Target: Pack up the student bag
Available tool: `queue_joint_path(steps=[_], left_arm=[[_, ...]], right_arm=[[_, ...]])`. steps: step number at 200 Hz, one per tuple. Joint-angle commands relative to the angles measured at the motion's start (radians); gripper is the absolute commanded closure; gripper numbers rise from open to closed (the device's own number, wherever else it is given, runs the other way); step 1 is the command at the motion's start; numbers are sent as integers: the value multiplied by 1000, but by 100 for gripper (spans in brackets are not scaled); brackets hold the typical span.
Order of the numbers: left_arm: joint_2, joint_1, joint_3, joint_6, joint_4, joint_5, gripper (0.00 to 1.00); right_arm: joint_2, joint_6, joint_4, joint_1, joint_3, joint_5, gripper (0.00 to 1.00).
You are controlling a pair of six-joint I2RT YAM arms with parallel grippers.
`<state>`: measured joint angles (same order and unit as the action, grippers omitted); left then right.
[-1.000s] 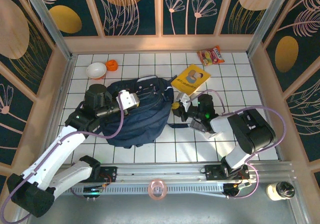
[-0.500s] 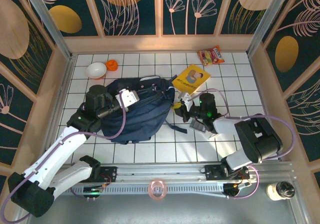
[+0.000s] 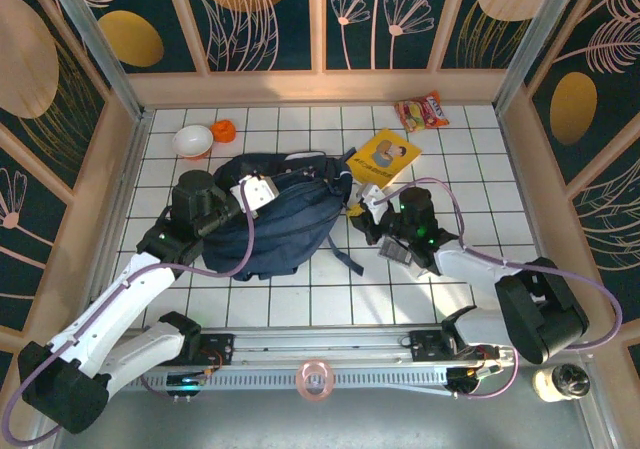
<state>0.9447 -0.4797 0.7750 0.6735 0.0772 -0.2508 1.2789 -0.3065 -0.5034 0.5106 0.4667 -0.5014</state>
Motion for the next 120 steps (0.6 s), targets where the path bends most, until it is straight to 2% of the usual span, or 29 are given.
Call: queue_joint_path(steps=[1,14,35,96,120], left_arm=[[-29,11,-23,27,-49,-16,100],[-47,10,-20,-1,-47,-82,100],[-60,12,-1,-32,-25,-151,100],[-60,16,30,-35,-1,-212,100],[-58,18,29,-35,-10,-223,100]], right_arm=[[-8,-23,-27,12,37,-78,100],[24,-21,-21,7,41,-106,100],[71,-13,-21,0,46,-147,91],[153,50,-31,-79,44,-324,61],[184,36,-1,-90,51,-358,53]])
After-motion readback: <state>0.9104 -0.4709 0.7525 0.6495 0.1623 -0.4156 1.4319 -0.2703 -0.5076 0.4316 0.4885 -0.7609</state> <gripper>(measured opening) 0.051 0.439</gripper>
